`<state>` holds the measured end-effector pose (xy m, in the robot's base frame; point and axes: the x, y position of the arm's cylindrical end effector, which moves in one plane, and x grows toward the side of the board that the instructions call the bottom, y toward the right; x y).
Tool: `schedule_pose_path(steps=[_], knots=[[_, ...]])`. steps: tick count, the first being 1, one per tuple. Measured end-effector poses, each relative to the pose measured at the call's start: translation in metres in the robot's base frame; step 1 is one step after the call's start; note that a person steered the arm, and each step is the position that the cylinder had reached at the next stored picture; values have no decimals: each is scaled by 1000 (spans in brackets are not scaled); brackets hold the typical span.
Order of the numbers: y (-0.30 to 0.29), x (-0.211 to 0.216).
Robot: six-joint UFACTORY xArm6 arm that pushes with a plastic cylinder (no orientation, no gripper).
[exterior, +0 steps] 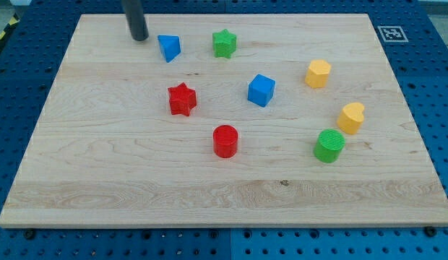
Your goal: Slide the blue triangle towards red star
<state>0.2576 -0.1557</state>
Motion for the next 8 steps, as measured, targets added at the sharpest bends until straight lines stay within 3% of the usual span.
schedule_pose_path(steps=[4,8], knots=[[38,0],[36,22]])
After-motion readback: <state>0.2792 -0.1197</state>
